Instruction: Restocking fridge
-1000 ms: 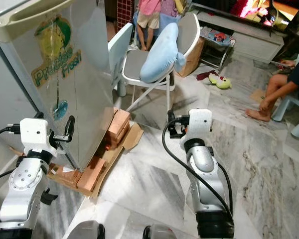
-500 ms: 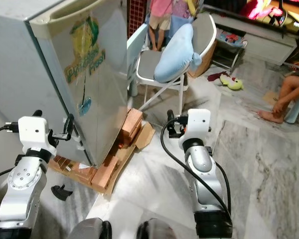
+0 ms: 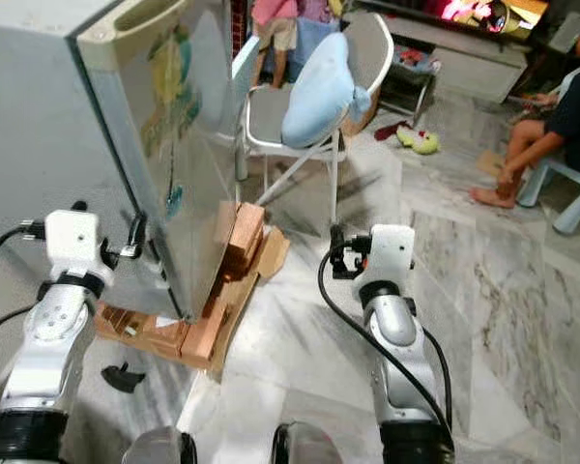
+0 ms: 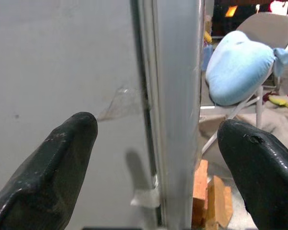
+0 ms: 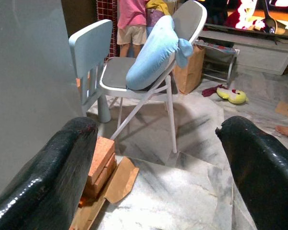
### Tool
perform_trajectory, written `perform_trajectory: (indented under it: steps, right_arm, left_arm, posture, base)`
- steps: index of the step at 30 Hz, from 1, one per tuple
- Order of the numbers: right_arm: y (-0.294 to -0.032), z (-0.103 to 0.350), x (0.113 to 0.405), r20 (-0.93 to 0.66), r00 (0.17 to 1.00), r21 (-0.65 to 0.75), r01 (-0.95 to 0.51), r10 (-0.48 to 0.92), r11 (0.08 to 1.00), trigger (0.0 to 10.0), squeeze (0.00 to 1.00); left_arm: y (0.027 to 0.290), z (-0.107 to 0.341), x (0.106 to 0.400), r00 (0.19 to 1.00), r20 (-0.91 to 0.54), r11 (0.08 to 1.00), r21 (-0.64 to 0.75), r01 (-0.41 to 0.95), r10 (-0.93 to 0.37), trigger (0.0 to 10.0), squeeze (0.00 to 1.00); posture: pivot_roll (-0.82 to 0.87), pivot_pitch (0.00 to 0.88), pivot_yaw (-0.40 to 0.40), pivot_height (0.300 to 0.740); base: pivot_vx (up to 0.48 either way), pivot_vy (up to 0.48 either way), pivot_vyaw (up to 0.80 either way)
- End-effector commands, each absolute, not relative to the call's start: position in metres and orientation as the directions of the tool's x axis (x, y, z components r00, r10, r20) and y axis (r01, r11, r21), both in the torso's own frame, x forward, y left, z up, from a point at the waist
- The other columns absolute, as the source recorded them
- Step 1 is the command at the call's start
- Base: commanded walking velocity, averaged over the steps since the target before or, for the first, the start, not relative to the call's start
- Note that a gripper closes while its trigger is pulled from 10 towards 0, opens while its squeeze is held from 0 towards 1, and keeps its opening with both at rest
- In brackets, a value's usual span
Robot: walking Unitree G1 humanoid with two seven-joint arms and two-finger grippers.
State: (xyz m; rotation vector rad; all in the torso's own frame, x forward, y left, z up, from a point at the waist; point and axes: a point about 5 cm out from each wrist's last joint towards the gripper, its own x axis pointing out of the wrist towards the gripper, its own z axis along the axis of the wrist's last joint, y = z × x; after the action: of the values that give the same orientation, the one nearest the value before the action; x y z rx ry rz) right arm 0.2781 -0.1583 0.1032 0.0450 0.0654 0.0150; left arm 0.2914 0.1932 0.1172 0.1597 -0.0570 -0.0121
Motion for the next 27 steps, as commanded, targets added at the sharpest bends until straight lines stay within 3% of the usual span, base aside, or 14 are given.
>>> perform_trajectory:
  steps: [1, 13, 27]
  right_arm:
    - [-0.162, 0.104, 0.278, -0.063, 0.998, 0.044, -0.008, 0.011, 0.999, 10.0, 0.0]
    - [-0.173, 0.097, 0.256, -0.116, 0.993, 0.033, 0.009, -0.005, 0.999, 10.0, 0.0]
    - [-0.172, 0.1, 0.259, -0.126, 0.992, 0.025, -0.008, 0.011, 1.0, 10.0, 0.0]
  left_arm:
    - [0.192, 0.117, 0.296, 0.998, 0.051, 0.988, 0.15, 0.034, -0.042, 10.0, 0.0]
    - [0.181, 0.121, 0.326, 0.989, 0.051, 0.986, 0.097, 0.136, -0.142, 10.0, 0.0]
    - [0.17, 0.119, 0.334, 0.982, 0.054, 0.979, 0.106, 0.176, -0.182, 10.0, 0.0]
  posture:
    - [0.04, 0.084, -0.108, 0.74]
    - [-0.04, 0.131, -0.087, 0.74]
    - [-0.05, 0.135, -0.102, 0.74]
  base:
    - [0.0, 0.0, 0.0]
    - [0.0, 0.0, 0.0]
    - [0.0, 0.0, 0.0]
